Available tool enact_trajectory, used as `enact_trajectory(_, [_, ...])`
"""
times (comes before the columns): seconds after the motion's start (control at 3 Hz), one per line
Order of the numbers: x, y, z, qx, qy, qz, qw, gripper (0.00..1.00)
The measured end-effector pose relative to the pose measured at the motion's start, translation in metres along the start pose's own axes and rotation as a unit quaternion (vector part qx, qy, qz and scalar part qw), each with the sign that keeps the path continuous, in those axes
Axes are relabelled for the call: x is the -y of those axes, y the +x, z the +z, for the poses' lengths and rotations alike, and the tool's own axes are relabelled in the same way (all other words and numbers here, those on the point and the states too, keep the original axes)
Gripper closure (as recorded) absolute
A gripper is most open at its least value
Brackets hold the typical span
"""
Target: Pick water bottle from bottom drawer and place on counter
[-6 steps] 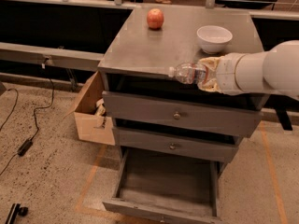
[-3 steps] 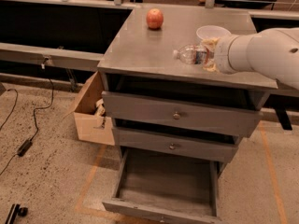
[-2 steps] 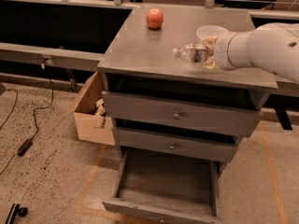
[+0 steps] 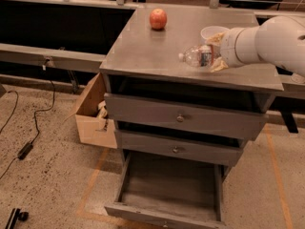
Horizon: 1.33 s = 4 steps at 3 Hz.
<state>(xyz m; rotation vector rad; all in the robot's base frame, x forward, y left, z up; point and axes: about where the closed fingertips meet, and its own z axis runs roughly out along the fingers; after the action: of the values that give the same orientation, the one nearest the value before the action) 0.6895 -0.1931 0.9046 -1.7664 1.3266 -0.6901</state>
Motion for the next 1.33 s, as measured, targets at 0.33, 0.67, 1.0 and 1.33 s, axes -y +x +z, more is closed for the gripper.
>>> enact_trajectory(0.33, [0.000, -0.002, 0.004, -0.008, 0.000, -0.006, 1.0000, 0.00])
enact_trajectory(0.67, [-0.006, -0.011, 0.013, -0.023, -0.003, -0.008, 0.9997, 0.00])
enact_trajectory(1.0, [-0.008, -0.015, 0.018, -0.026, -0.004, -0.008, 0.9996, 0.00])
enact_trajectory(1.33, [-0.014, -0.010, 0.020, -0.010, -0.017, 0.015, 0.9997, 0.00])
